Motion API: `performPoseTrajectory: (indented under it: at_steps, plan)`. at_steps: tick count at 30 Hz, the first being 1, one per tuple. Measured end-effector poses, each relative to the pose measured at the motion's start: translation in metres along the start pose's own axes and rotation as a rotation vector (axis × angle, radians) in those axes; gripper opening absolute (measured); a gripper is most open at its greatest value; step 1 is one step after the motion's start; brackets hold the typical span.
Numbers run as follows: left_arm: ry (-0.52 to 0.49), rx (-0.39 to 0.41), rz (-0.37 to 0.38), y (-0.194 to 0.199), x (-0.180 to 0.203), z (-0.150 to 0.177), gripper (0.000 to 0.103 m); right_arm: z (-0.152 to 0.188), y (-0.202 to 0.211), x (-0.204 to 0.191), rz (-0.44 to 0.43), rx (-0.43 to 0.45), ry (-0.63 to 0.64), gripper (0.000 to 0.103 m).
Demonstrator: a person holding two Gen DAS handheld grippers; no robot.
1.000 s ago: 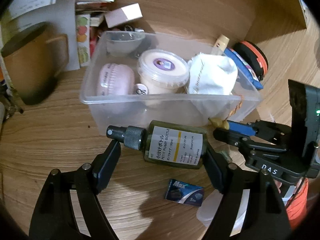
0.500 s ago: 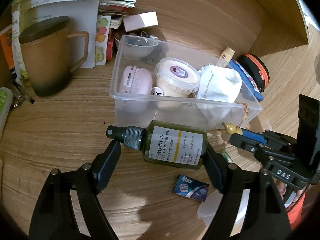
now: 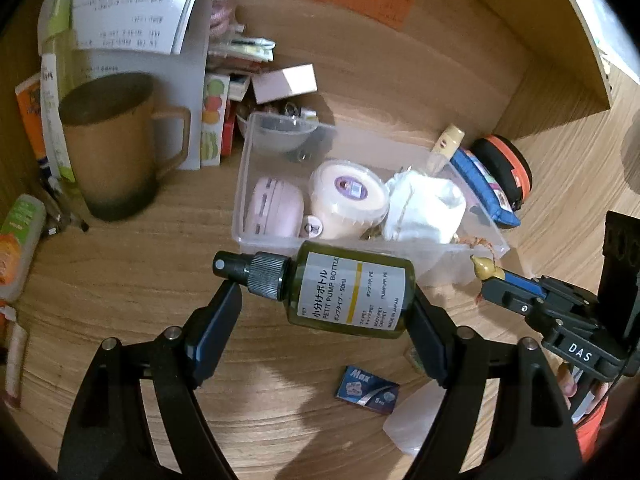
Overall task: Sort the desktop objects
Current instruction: 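Grasp and lift the green spray bottle with left gripper while right gripper grasps the gold beads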
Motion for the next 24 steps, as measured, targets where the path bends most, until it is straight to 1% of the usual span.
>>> performPoseTrajectory:
  at_steps: [4, 11, 19, 24]
  plan:
    - [-0.009, 0.018, -0.012, 0.007, 0.003, -0.008, 0.080, -0.005, 0.008, 0.006, -0.011, 0.021, -0.018, 0.018]
    - [-0.027, 0.038, -0.026, 0.013, 0.009, -0.023, 0.080, -0.018, 0.019, 0.017, 0.006, 0.057, -0.026, 0.017]
    - [-0.038, 0.065, -0.046, 0.018, 0.013, -0.043, 0.080, -0.032, 0.019, 0.025, 0.025, 0.070, -0.008, 0.017]
    - [-0.037, 0.074, -0.058, 0.016, 0.011, -0.059, 0.080, -0.042, 0.014, 0.031, 0.027, 0.063, -0.012, 0.017]
Point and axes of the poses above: each gripper's, at about its wrist camera, not at the fingertips, and y roughly against the way its jaws point, x to its right, z to its underside, the point moved 10 cm from there along -y, roughly the way its jaws point, and after that the axes turned 13 degrees about -x, right-handed, at the moved point
